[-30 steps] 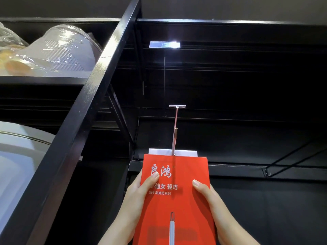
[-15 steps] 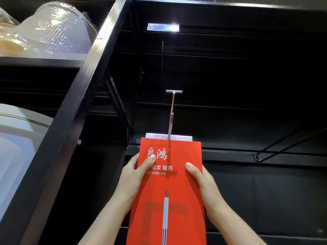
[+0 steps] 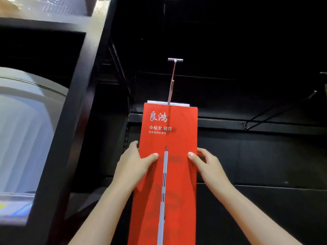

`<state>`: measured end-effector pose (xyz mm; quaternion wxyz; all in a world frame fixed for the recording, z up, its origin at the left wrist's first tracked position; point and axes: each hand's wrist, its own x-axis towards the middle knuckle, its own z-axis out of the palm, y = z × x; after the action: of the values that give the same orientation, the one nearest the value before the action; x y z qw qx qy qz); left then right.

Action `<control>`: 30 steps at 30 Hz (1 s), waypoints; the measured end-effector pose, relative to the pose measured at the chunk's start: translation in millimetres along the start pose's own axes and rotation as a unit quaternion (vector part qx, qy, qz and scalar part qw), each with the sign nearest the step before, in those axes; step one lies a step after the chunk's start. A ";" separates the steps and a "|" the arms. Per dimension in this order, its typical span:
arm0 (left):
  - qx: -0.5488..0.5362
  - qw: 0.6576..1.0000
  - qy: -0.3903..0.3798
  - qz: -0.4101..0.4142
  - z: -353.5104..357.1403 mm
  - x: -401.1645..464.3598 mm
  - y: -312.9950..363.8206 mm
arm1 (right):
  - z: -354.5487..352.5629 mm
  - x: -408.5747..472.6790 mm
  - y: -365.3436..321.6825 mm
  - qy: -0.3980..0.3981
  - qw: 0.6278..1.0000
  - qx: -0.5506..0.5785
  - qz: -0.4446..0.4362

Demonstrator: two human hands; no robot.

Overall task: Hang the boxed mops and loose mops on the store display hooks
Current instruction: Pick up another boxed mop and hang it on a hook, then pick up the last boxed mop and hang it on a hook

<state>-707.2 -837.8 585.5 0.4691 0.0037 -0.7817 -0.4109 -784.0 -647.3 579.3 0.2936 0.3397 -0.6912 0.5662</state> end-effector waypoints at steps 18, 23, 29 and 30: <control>0.080 0.909 -0.330 0.242 150.8 -273.9 -47.2 | -137.3 -333.2 83.8 -0.022 0.839 -0.502 0.210; 0.016 0.811 -0.537 0.232 200.7 -381.0 -37.3 | -193.6 -467.8 67.0 0.019 0.761 -0.531 0.372; -0.039 0.700 -0.677 0.223 219.9 -505.7 -1.3 | -242.8 -638.0 3.8 0.103 0.678 -0.498 0.530; -0.045 0.683 -0.696 0.220 221.1 -528.9 9.0 | -250.0 -667.8 -11.2 0.124 0.663 -0.489 0.553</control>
<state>-570.5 -483.7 155.9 -0.1332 -0.4762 -0.8421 -0.2153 -371.2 -311.5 104.6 0.1334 -0.3706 -0.8869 0.2413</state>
